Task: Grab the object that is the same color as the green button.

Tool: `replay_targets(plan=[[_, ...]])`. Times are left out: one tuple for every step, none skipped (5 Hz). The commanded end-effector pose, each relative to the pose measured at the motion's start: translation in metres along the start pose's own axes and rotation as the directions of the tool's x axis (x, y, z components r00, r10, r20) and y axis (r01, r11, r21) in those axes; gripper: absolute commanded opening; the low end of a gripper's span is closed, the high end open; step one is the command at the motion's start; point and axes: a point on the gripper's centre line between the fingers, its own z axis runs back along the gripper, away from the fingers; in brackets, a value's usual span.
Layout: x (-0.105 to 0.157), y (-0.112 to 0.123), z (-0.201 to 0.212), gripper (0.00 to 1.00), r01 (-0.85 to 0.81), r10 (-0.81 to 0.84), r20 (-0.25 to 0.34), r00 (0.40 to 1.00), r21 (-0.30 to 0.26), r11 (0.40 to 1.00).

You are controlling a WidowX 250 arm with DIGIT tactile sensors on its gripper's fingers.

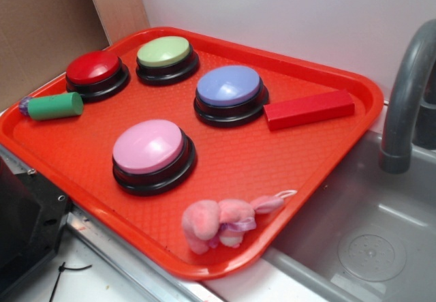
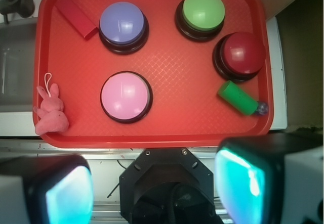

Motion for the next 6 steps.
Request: replay_targets(plan=[[0.0, 0.0, 0.0, 1.0, 0.0, 0.0, 0.0, 1.0, 0.0, 1.0], [-0.004, 0.005, 0.0, 1.0, -0.122, 0.122, 0.067, 0.99, -0.006, 0.993], [-0.008, 0.01, -0.002, 1.0, -0.218, 0.221, 0.09, 0.971, -0.037, 0.975], [-0.013, 0.026, -0.013, 1.0, -0.444, 0.454, 0.173, 0.874, -0.094, 0.891], [-0.014, 0.053, -0.03, 1.0, -0.651, 0.665, 0.168, 0.728, -0.138, 0.747], [-0.014, 0.074, -0.045, 1.0, -0.762, 0.775, 0.164, 0.61, -0.146, 0.631]])
